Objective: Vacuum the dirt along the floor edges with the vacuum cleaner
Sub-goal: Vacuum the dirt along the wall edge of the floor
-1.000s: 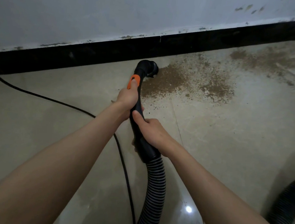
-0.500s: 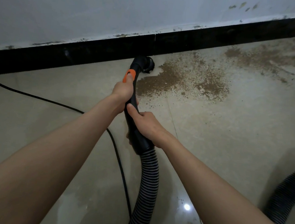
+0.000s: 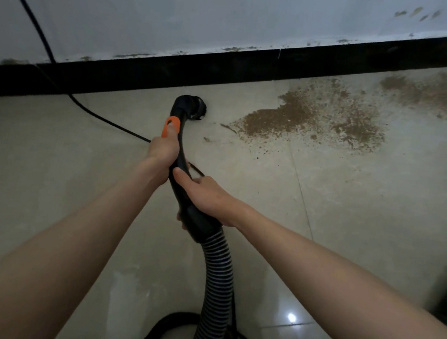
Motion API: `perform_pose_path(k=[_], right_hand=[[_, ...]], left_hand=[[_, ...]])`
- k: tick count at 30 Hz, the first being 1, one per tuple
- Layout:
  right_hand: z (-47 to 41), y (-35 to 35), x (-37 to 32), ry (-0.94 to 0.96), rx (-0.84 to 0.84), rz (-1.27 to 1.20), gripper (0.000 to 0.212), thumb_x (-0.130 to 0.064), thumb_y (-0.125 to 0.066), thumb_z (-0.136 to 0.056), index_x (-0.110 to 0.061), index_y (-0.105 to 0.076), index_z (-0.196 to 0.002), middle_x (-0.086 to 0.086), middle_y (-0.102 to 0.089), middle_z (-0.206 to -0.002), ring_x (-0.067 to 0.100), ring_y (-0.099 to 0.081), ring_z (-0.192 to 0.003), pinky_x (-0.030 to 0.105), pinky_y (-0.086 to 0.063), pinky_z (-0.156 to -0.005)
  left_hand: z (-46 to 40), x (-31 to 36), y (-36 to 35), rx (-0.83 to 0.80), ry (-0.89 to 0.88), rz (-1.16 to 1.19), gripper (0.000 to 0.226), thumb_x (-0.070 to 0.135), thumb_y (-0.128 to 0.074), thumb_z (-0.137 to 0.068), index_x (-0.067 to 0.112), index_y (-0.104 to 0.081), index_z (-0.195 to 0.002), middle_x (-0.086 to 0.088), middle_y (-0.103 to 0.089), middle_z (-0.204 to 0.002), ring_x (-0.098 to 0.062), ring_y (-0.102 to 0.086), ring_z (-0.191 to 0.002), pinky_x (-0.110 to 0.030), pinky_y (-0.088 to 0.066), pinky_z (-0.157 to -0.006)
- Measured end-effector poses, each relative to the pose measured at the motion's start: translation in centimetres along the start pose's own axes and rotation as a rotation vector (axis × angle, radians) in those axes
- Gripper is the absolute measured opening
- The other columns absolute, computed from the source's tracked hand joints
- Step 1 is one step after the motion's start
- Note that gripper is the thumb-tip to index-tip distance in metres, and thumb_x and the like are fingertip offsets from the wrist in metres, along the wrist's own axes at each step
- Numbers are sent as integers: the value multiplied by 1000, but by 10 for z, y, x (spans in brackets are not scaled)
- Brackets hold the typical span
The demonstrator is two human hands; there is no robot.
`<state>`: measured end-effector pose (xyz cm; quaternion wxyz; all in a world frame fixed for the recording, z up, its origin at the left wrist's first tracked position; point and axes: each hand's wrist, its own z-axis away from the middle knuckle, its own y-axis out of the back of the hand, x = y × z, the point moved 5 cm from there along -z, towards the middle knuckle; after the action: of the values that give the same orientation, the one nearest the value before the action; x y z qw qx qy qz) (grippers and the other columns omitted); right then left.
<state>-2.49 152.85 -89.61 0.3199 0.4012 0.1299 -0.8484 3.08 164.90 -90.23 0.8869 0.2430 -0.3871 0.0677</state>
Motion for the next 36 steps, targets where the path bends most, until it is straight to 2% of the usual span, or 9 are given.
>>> perform_pose_path(k=[3,7,12,13,17,20,24,29,36], right_hand=[[12,-12,11,-10,-6,42,58,-61,-42,-95,-8,-60,-80,20,-70,-85,32,-67,-71,45,-59,-81],[27,-14,21,-13,15,32,55,-60,-43,-95,-11,-57,-77,20,-70,-84,30,-66,-68,46,-58,-80],[36,-2,28,-11,78,26,55,-60,-44,-94,-10,-58,-79,26,-70,-94,38,-68,-80,51,-57,-85],[37,0,29,-14,86,22,55,-61,-43,-94,-10,-58,-79,27,-70,-95,41,-69,-83,52,-56,-85],[39,6,33,-17,112,26,56,-61,-42,-94,-9,-58,-81,27,-70,-96,43,-68,-88,53,-55,-88],[42,13,36,-24,128,18,57,-61,-42,-94,-8,-58,-81,26,-70,-95,42,-68,-88,52,-55,-88],[44,27,39,-41,146,9,56,-61,-42,-94,-10,-58,-80,22,-71,-90,39,-69,-84,46,-57,-83],[46,51,43,-50,238,67,54,-62,-42,-94,-17,-49,-63,0,-57,-63,13,-56,-55,22,-42,-52],[43,69,43,-52,264,3,54,-61,-43,-94,-14,-54,-70,9,-64,-76,25,-65,-72,33,-52,-71]], left_hand=[[16,-17,5,-28,6,66,67,57,-35,-96,-5,-55,-113,-17,-61,-77,-25,-60,-56,-25,-50,-46],[31,-26,-2,-51,2,116,58,54,-35,-97,-1,-53,-102,-12,-56,-70,-24,-57,-54,-28,-49,-50],[37,-24,-20,-86,-15,82,63,54,-34,-97,-4,-53,-112,-19,-59,-87,-30,-59,-72,-39,-53,-70],[38,-23,-24,-93,-16,67,65,53,-33,-98,-6,-52,-116,-20,-59,-89,-30,-60,-73,-38,-54,-70],[39,-21,-36,-123,0,83,64,49,-31,-99,-9,-49,-121,-16,-54,-75,-23,-54,-48,-20,-43,-36],[38,-20,-45,-145,13,96,66,50,-31,-98,-9,-49,-122,-14,-55,-75,-23,-55,-50,-26,-48,-48],[40,-14,-61,-171,-6,97,56,49,-33,-98,-2,-51,-111,-10,-53,-65,-22,-54,-45,-27,-46,-47],[41,-4,-83,-211,-5,92,48,48,-33,-98,2,-49,-101,-9,-53,-63,-21,-54,-46,-28,-47,-49],[35,11,-106,-267,-27,64,50,49,-32,-99,3,-48,-108,-10,-52,-65,-21,-53,-44,-29,-47,-49]])
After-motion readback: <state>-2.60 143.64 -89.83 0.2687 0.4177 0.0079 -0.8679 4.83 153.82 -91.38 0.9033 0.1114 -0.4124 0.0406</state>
